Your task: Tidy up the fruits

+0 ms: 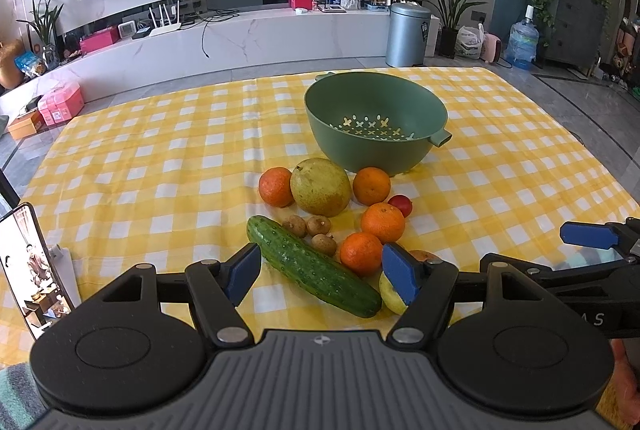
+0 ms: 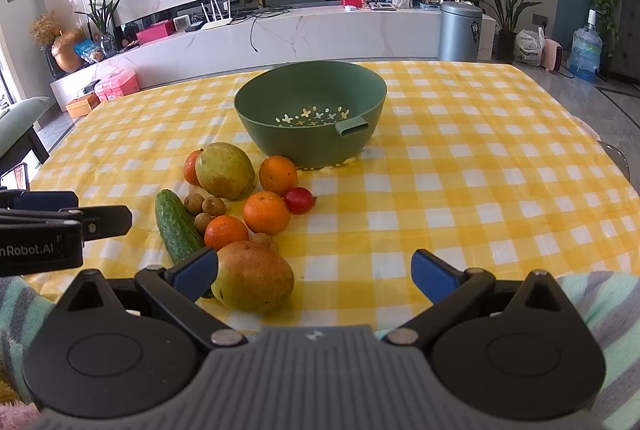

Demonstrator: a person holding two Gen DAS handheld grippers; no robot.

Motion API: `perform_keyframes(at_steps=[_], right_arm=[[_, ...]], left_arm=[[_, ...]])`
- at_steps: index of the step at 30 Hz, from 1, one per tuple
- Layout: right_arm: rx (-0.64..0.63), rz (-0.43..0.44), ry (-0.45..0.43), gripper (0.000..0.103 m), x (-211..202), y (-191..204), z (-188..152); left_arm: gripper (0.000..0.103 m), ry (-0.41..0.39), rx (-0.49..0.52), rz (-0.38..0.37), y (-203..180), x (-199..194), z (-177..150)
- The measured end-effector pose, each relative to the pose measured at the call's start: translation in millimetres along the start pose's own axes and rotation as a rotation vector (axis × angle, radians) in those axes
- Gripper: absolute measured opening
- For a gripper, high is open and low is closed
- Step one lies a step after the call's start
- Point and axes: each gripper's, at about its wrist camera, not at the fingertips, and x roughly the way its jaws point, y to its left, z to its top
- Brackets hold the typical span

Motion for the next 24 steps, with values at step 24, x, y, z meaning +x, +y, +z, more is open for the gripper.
perform_keyframes(at_steps=[24], right_arm=[[0.005, -0.001, 0.011, 0.099, 3.6, 0.5, -3.1]], left_arm=[[0.081, 0.004, 0.005, -0.005, -4.0, 0.8, -2.3]])
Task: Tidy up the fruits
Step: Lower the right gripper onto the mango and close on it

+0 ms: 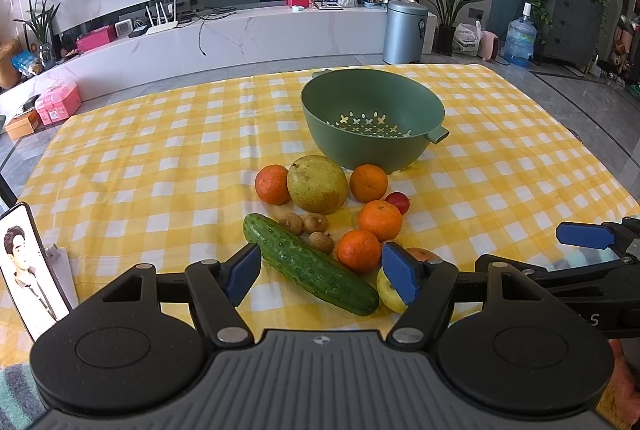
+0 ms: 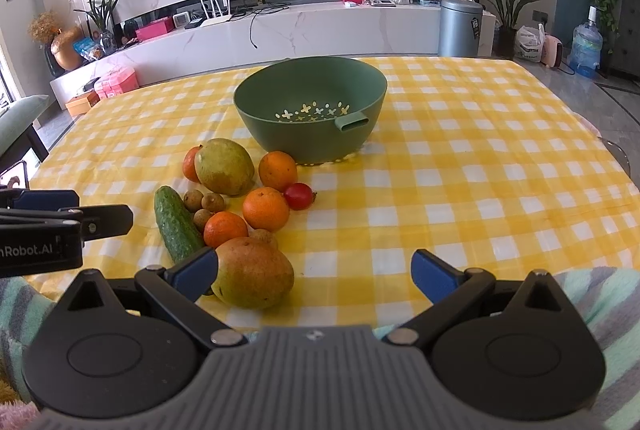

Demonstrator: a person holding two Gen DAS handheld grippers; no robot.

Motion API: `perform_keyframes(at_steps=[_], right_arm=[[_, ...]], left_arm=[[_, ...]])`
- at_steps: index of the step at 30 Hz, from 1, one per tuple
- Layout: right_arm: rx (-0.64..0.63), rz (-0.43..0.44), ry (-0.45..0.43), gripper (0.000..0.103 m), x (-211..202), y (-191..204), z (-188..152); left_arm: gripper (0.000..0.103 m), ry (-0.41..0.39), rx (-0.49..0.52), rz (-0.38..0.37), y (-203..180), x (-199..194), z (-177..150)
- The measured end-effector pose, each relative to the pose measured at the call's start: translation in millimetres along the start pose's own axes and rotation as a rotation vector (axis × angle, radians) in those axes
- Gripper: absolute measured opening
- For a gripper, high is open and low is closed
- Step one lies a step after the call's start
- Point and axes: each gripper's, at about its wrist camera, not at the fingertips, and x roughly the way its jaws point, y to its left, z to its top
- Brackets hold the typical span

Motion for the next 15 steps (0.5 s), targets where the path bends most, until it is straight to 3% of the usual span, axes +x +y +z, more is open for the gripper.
perform_keyframes(at_steps=[7, 15], right_arm=[[-0.010, 0.010, -0.007, 0.099, 7, 2, 5], [-0.045, 0.092, -0.117, 0.099, 20, 3, 16]], left_arm=[[0.081, 0.004, 0.000, -0.016, 2, 5, 5], [0.064, 0.030, -0.032, -0.047, 16, 26, 22]])
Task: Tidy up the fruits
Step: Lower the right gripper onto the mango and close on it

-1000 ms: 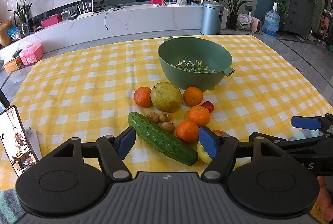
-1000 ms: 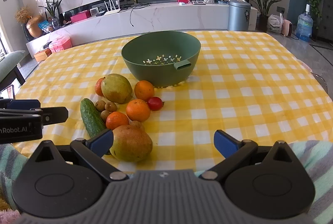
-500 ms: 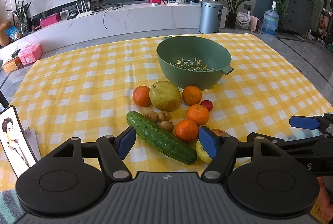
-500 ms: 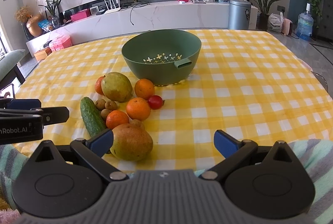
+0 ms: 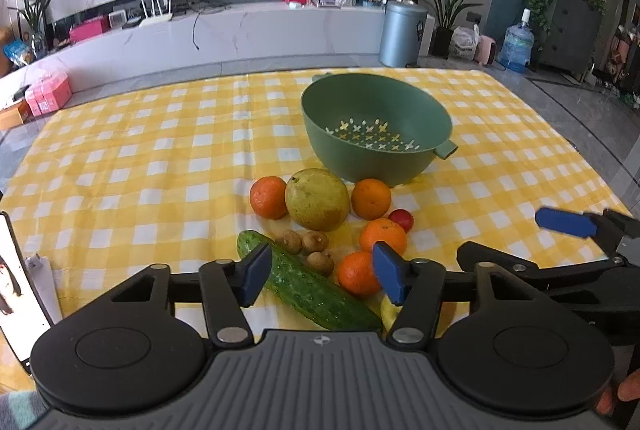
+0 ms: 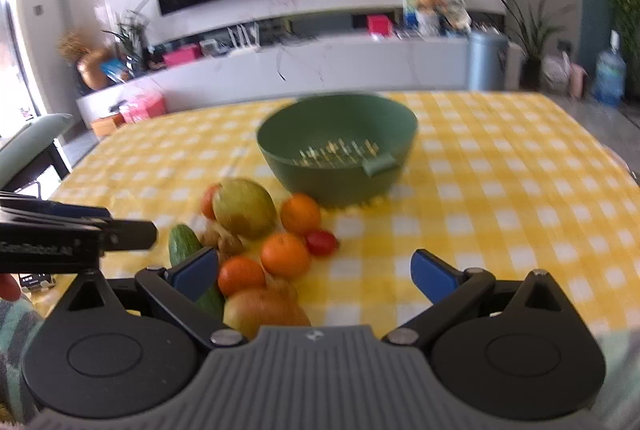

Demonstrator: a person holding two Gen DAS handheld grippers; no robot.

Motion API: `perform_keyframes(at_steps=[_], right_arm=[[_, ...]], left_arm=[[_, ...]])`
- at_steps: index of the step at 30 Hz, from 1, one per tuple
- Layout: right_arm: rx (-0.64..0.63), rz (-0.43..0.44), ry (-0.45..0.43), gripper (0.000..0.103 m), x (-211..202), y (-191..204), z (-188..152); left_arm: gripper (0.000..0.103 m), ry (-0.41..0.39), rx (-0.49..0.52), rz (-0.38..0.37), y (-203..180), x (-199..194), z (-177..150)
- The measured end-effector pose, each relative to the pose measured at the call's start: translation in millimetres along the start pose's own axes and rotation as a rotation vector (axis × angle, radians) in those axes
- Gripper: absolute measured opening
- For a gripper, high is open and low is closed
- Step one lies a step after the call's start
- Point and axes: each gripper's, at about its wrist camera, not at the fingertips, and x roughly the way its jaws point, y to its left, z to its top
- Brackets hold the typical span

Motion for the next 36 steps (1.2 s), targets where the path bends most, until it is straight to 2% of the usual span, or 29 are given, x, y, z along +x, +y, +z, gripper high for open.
perform_keyframes(at_steps=[1, 5, 6, 10, 13, 18, 23, 26, 32, 36], right_arm=[[-0.028, 0.007, -0.008, 0.098, 4, 2, 2], [-0.116, 0.041, -0.008, 0.085, 20, 10, 11], [-0.115, 0.050, 0.007, 0.084, 25, 11, 13], [-0.090, 0.083, 0.070, 0.069, 39, 11, 12], [-0.063, 0.108, 0.128, 0.068, 46, 11, 6], [-0.001, 0.120, 0.204, 0.068, 56, 7, -9], [0.054, 0.152, 0.220, 0.070, 57, 1, -15], [0.082, 0.175, 0.258, 0.071, 59, 0, -18], [0.082, 0.178, 0.309, 0.072, 63, 3, -27], [0.079, 0.178, 0.321, 0.067, 64, 1, -27]], left_arm=[[0.063, 0.006, -0.001, -0.010, 2, 3, 3], [0.059, 0.016, -0.008, -0.029, 8, 13, 11], [0.059, 0.019, -0.008, -0.030, 9, 15, 12], [0.053, 0.050, -0.013, -0.035, 12, 26, 13], [0.053, 0.079, -0.007, -0.043, 11, 31, 9], [0.053, 0.082, 0.034, -0.033, 6, 34, 2], [0.054, 0.093, 0.047, -0.028, 3, 35, 0], [0.055, 0.089, 0.052, -0.013, 3, 34, 0], [0.056, 0.080, 0.044, -0.003, 4, 33, -1], [0.057, 0.077, 0.044, -0.004, 3, 33, -1]])
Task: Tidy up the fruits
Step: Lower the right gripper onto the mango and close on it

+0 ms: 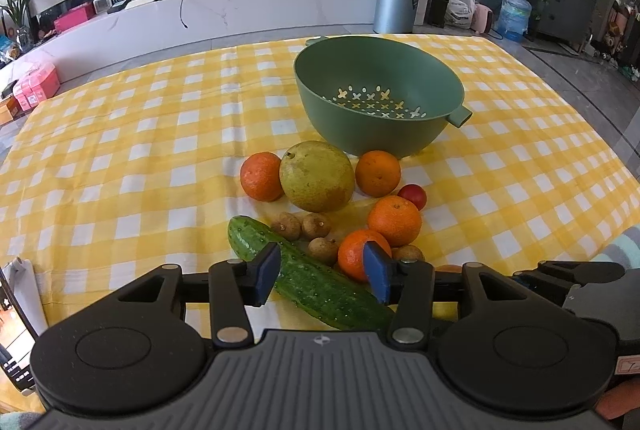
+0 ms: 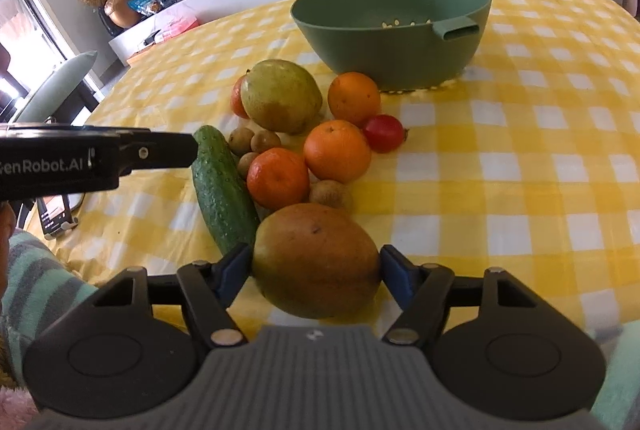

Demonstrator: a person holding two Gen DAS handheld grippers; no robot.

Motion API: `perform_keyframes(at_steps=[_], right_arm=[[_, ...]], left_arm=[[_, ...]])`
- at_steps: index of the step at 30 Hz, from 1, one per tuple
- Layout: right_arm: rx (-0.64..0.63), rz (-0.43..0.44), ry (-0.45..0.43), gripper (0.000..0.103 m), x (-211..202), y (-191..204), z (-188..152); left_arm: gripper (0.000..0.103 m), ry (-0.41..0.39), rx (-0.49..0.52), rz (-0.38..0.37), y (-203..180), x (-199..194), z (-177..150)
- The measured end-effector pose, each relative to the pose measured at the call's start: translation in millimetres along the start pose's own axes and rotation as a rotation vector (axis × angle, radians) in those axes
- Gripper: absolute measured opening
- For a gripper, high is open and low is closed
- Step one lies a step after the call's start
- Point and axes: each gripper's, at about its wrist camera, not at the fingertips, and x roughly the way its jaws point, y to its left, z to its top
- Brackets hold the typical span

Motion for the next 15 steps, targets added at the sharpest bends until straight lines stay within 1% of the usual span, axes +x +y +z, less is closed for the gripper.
perform_keyframes(at_steps=[5, 8, 11, 15], right_arm=[[-0.016, 0.002, 0.002, 0.066, 0, 2, -2], [-0.003, 0.008, 0.000, 0.066, -2, 0, -2], [0.004, 0.002, -0.025, 0.066, -9, -2, 0], [-0.033, -0.044, -0.082, 0.066, -20, -2, 9]], left_arm=[[0.057, -0.010, -0.001, -0.004, -1, -1, 0], [0.057, -0.020, -0.010, -0.015, 1, -2, 1], [0.057, -0.030, -0.021, -0.030, 3, -2, 3], [0.057, -0.041, -0.017, -0.054, 4, 0, 11]])
